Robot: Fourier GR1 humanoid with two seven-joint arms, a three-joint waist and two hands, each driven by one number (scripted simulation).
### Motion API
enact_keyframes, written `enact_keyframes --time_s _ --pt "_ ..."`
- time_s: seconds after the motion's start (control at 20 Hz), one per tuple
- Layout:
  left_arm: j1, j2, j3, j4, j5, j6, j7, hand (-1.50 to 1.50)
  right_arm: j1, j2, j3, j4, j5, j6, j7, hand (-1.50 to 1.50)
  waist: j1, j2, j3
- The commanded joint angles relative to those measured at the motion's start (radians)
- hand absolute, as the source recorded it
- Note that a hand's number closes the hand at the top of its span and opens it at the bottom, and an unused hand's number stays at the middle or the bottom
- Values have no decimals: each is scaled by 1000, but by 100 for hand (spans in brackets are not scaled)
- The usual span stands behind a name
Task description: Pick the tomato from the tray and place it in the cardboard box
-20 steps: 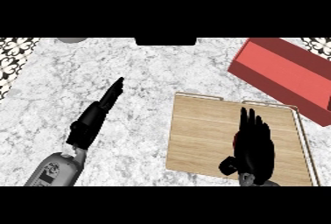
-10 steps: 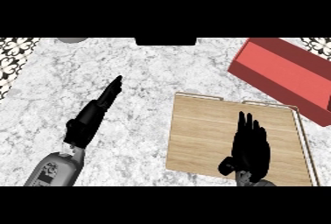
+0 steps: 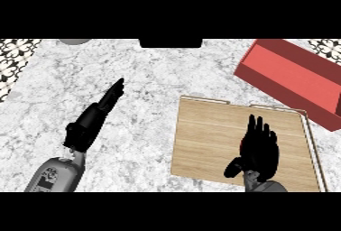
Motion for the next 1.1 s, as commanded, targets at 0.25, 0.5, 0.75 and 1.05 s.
enact_keyframes --time_s 0.25,0.5,0.75,1.05 --pt "22 -32 16 2 -44 -23 -27 0 9 -28 -68 121 -5 -11 -62 150 1 9 8" --pt "16 -32 39 -19 -42 -32 11 0 80 -48 -6 96 38 -47 -105 150 -1 8 8" --pt "10 -32 62 2 -30 -68 -5 0 -7 -80 -40 152 86 -65 -124 150 2 10 8" --pt "32 -63 37 -35 -55 -61 13 0 -229 -81 -147 360 12 -139 -284 150 14 12 9"
